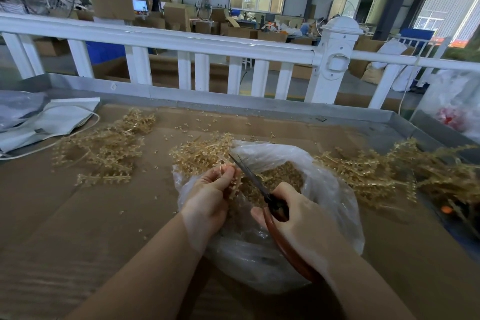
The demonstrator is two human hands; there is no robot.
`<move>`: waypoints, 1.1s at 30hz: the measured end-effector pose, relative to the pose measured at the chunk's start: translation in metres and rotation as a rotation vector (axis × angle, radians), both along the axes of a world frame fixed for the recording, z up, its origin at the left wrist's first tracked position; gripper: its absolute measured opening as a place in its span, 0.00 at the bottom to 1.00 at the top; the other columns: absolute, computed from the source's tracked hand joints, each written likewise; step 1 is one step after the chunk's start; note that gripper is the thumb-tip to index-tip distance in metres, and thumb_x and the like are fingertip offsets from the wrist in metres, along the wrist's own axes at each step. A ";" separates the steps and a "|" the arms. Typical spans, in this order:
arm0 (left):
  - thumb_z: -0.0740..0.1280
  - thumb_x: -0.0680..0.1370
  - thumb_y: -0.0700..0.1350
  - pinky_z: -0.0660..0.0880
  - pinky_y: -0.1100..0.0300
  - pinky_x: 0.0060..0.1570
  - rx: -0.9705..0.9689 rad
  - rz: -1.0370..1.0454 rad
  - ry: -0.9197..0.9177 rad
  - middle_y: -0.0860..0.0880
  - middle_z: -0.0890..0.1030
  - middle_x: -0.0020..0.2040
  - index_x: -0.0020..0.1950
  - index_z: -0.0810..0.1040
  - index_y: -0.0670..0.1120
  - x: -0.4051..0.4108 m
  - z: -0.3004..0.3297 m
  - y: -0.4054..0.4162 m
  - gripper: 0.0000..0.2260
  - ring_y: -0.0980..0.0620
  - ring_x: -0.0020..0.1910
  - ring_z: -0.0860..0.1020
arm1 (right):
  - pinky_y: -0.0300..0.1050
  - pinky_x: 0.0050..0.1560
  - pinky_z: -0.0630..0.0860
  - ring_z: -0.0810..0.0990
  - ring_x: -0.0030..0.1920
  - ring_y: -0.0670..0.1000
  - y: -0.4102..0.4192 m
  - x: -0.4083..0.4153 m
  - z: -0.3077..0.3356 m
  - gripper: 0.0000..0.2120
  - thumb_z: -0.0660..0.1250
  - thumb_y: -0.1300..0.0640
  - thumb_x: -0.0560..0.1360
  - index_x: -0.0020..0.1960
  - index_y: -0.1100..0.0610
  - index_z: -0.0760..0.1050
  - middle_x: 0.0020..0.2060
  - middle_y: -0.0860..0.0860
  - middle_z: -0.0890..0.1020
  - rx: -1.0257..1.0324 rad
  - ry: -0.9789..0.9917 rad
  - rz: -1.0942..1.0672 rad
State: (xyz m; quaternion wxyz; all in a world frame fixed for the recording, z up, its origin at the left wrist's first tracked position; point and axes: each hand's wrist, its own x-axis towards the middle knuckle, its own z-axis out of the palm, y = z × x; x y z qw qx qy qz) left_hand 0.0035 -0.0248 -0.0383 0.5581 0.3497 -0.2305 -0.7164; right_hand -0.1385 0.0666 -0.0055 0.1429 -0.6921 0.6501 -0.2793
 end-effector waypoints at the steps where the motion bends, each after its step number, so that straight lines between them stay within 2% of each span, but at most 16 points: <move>1: 0.66 0.74 0.36 0.77 0.61 0.37 -0.002 -0.010 -0.011 0.49 0.81 0.30 0.39 0.77 0.43 0.000 -0.001 0.000 0.05 0.55 0.29 0.80 | 0.31 0.33 0.69 0.75 0.33 0.40 0.001 0.000 0.000 0.15 0.64 0.36 0.73 0.43 0.47 0.66 0.31 0.43 0.75 -0.020 0.034 -0.001; 3: 0.67 0.73 0.36 0.75 0.58 0.44 0.006 -0.020 -0.016 0.47 0.81 0.33 0.41 0.78 0.43 0.000 -0.002 -0.001 0.03 0.52 0.33 0.79 | 0.31 0.31 0.67 0.74 0.32 0.40 0.001 -0.001 0.000 0.15 0.63 0.36 0.73 0.43 0.46 0.65 0.30 0.43 0.74 -0.063 0.102 -0.003; 5: 0.67 0.74 0.37 0.76 0.57 0.45 0.018 -0.027 -0.020 0.46 0.81 0.37 0.42 0.78 0.42 0.001 -0.001 -0.001 0.02 0.51 0.37 0.78 | 0.31 0.31 0.66 0.74 0.32 0.39 0.001 -0.001 0.000 0.15 0.62 0.35 0.73 0.43 0.45 0.64 0.31 0.43 0.75 -0.100 0.155 0.006; 7: 0.67 0.74 0.37 0.77 0.59 0.40 0.023 -0.037 -0.024 0.46 0.80 0.36 0.42 0.77 0.42 0.001 0.000 -0.001 0.02 0.51 0.34 0.78 | 0.32 0.31 0.65 0.74 0.32 0.40 0.000 -0.002 0.000 0.16 0.61 0.34 0.72 0.44 0.45 0.64 0.31 0.44 0.75 -0.123 0.184 0.017; 9: 0.66 0.75 0.37 0.77 0.64 0.29 0.024 -0.037 -0.013 0.47 0.81 0.32 0.40 0.76 0.42 0.001 0.001 -0.001 0.04 0.54 0.28 0.79 | 0.32 0.31 0.65 0.74 0.32 0.40 0.001 -0.003 -0.001 0.16 0.60 0.33 0.72 0.44 0.44 0.63 0.31 0.44 0.75 -0.128 0.205 0.026; 12: 0.64 0.77 0.36 0.75 0.66 0.25 0.019 -0.030 -0.009 0.49 0.81 0.28 0.39 0.76 0.42 0.001 0.002 -0.001 0.07 0.56 0.25 0.78 | 0.31 0.31 0.65 0.73 0.32 0.39 0.001 -0.004 -0.002 0.16 0.60 0.33 0.72 0.44 0.44 0.62 0.32 0.43 0.75 -0.120 0.230 0.032; 17: 0.64 0.77 0.36 0.76 0.64 0.31 0.025 -0.071 -0.045 0.48 0.79 0.32 0.40 0.76 0.42 0.001 0.003 0.000 0.06 0.54 0.29 0.78 | 0.31 0.30 0.65 0.74 0.33 0.40 0.000 -0.003 -0.004 0.16 0.60 0.33 0.73 0.44 0.44 0.62 0.31 0.43 0.75 -0.121 0.238 0.035; 22: 0.64 0.76 0.36 0.75 0.52 0.51 0.050 -0.115 -0.045 0.43 0.79 0.41 0.45 0.77 0.40 0.003 0.005 0.002 0.03 0.47 0.42 0.77 | 0.32 0.28 0.64 0.74 0.33 0.42 -0.002 0.004 -0.005 0.16 0.58 0.32 0.73 0.45 0.44 0.61 0.32 0.44 0.75 -0.153 0.271 0.039; 26: 0.63 0.77 0.36 0.77 0.52 0.49 0.067 -0.136 -0.053 0.42 0.79 0.43 0.47 0.77 0.40 0.004 0.008 0.002 0.04 0.46 0.43 0.78 | 0.34 0.29 0.63 0.74 0.33 0.43 -0.004 0.007 -0.007 0.16 0.57 0.33 0.74 0.45 0.45 0.59 0.32 0.45 0.74 -0.135 0.255 0.043; 29: 0.63 0.77 0.36 0.75 0.51 0.53 0.073 -0.139 -0.056 0.41 0.79 0.46 0.49 0.78 0.40 0.004 0.008 0.003 0.05 0.44 0.48 0.77 | 0.37 0.34 0.68 0.75 0.36 0.45 -0.005 0.010 -0.010 0.17 0.58 0.34 0.75 0.46 0.46 0.58 0.33 0.45 0.75 -0.128 0.242 0.033; 32: 0.62 0.77 0.36 0.75 0.53 0.48 0.068 -0.151 -0.062 0.42 0.79 0.43 0.47 0.78 0.40 0.004 0.009 0.003 0.05 0.46 0.43 0.77 | 0.39 0.37 0.71 0.76 0.38 0.46 -0.005 0.012 -0.013 0.17 0.58 0.34 0.75 0.46 0.46 0.58 0.35 0.45 0.76 -0.135 0.226 0.022; 33: 0.62 0.77 0.36 0.75 0.52 0.50 0.070 -0.154 -0.059 0.42 0.79 0.43 0.47 0.78 0.40 0.004 0.009 0.004 0.05 0.46 0.43 0.77 | 0.39 0.37 0.71 0.76 0.38 0.46 -0.005 0.012 -0.014 0.17 0.57 0.34 0.75 0.46 0.46 0.58 0.35 0.45 0.76 -0.143 0.224 0.021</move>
